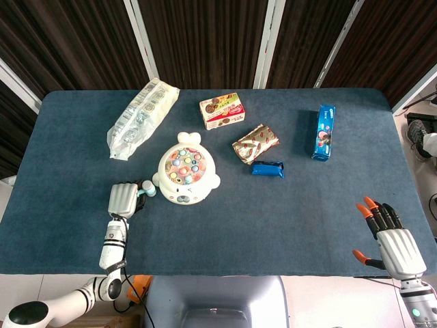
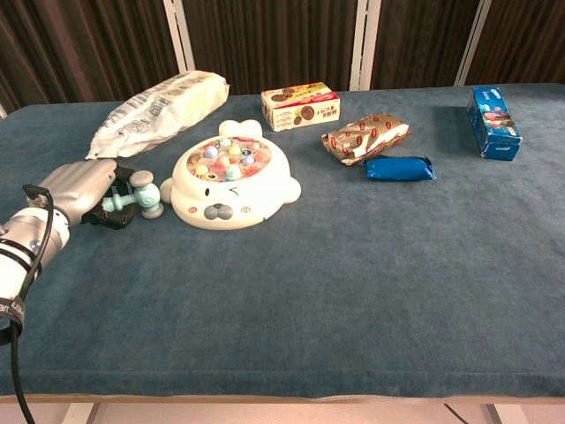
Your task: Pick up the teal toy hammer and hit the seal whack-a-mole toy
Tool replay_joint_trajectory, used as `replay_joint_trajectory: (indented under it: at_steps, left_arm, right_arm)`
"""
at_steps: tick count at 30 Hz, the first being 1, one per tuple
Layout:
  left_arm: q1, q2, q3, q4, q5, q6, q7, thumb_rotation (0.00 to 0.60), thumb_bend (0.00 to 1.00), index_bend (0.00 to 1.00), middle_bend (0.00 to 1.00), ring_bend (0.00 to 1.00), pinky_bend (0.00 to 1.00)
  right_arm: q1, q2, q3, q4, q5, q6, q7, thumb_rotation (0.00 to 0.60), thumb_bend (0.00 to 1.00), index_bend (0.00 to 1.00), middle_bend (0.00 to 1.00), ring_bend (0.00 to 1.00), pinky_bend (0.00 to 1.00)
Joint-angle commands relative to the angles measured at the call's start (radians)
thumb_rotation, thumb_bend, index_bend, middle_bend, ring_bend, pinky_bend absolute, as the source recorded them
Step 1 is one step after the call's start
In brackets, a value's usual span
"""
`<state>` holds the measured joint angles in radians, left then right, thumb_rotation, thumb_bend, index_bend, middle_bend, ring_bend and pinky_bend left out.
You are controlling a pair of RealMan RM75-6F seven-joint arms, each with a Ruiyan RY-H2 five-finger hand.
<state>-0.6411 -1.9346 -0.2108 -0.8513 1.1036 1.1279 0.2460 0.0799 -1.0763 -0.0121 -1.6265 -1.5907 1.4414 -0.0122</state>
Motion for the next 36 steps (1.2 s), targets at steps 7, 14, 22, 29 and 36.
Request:
replay_joint_trajectory:
  at_steps: [7,14,22,29,36]
  left_arm:
    - [0.009,0.05,0.002,-0.057,-0.029,-0.106,0.048,0.6,0.47,0.28,0.37,0.36,0.59]
    - [0.012,0.084,-0.016,-0.125,-0.077,-0.134,0.119,0.6,0.46,0.18,0.27,0.27,0.51]
    - [0.016,0.103,-0.018,-0.156,-0.076,-0.144,0.114,0.6,0.46,0.16,0.25,0.25,0.49]
    - [0.019,0.121,-0.027,-0.182,-0.079,-0.155,0.087,0.6,0.46,0.15,0.24,0.25,0.49]
    - [0.021,0.165,-0.04,-0.231,-0.098,-0.214,0.022,0.6,0.42,0.08,0.19,0.18,0.42]
  right_arm:
    - [0.0,-0.002,0.001,0.001,0.002,-0.001,-0.003,0.6,0.31,0.0,0.0,0.0,0.0]
    - [0.001,-0.003,0.0,-0.001,0.003,-0.004,-0.005,0.6,0.31,0.0,0.0,0.0,0.0]
    - [0.001,-0.003,0.001,0.0,0.004,-0.002,-0.006,0.6,0.31,0.0,0.0,0.0,0.0]
    - [0.001,-0.003,0.001,-0.001,0.004,-0.002,-0.006,0.6,0.31,0.0,0.0,0.0,0.0]
    - [0.0,-0.002,0.001,-0.001,0.003,-0.001,-0.006,0.6,0.31,0.0,0.0,0.0,0.0]
